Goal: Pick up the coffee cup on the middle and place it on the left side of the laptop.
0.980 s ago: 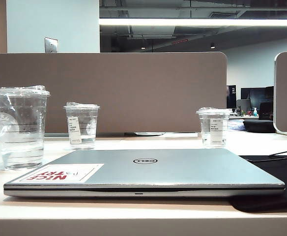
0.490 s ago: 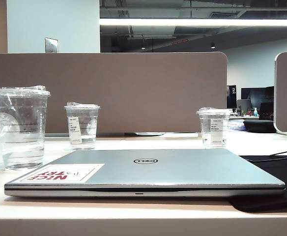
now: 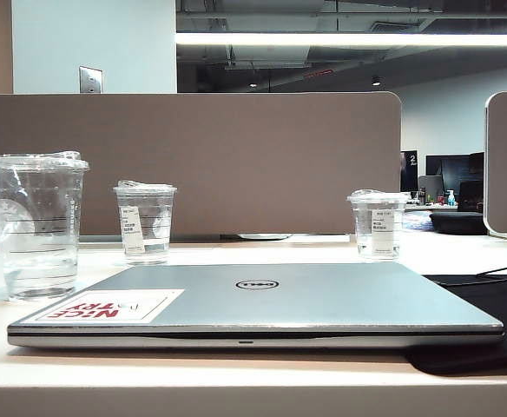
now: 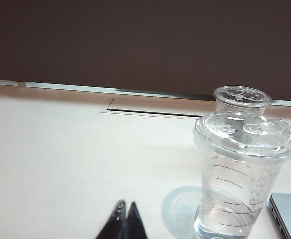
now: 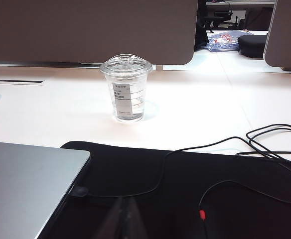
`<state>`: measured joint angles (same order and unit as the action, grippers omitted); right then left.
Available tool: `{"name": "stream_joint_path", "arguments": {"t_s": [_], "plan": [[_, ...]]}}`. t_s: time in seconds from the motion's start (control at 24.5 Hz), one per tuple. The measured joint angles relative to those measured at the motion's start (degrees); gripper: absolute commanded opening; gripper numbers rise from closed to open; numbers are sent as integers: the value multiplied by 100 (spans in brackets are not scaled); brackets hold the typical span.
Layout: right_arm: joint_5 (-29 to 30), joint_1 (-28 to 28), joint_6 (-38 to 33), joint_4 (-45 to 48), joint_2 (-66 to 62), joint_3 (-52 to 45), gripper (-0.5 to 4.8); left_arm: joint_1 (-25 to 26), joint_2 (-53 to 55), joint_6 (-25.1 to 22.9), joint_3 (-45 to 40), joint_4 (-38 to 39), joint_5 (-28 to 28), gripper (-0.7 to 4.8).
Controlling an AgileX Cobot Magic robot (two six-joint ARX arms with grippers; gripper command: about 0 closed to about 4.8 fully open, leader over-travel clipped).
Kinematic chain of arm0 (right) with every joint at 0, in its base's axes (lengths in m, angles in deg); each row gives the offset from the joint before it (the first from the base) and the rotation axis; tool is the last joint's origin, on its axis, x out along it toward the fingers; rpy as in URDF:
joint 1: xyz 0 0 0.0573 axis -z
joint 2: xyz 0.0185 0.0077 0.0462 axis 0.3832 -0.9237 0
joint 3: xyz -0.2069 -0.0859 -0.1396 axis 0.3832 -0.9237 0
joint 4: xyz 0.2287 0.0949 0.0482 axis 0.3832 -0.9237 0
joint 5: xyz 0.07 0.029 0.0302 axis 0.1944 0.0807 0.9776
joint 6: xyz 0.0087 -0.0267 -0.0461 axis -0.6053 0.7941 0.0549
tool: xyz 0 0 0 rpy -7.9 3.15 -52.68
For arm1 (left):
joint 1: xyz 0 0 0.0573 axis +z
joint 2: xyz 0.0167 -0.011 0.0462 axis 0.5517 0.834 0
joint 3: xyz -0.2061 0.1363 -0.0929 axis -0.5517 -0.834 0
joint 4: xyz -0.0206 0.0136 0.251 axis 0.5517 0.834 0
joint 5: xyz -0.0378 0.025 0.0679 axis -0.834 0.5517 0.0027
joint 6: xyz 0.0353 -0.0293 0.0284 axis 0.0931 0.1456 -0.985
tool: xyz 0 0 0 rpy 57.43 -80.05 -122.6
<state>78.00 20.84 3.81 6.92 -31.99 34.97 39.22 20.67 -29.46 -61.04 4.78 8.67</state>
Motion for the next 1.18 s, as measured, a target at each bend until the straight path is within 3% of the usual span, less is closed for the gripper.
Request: {"name": "stream_joint_path", "arguments": {"t_s": [0.69, 1.06, 1.18], "plan": [[-208, 0, 2, 0, 0, 0, -5, -39, 0, 0, 0, 0, 2, -5], [-444, 2, 2, 2, 0, 0, -5, -914, 0, 0, 0, 0, -7, -5], [-444, 2, 2, 2, 0, 0, -5, -960, 0, 0, 0, 0, -4, -5]]}}
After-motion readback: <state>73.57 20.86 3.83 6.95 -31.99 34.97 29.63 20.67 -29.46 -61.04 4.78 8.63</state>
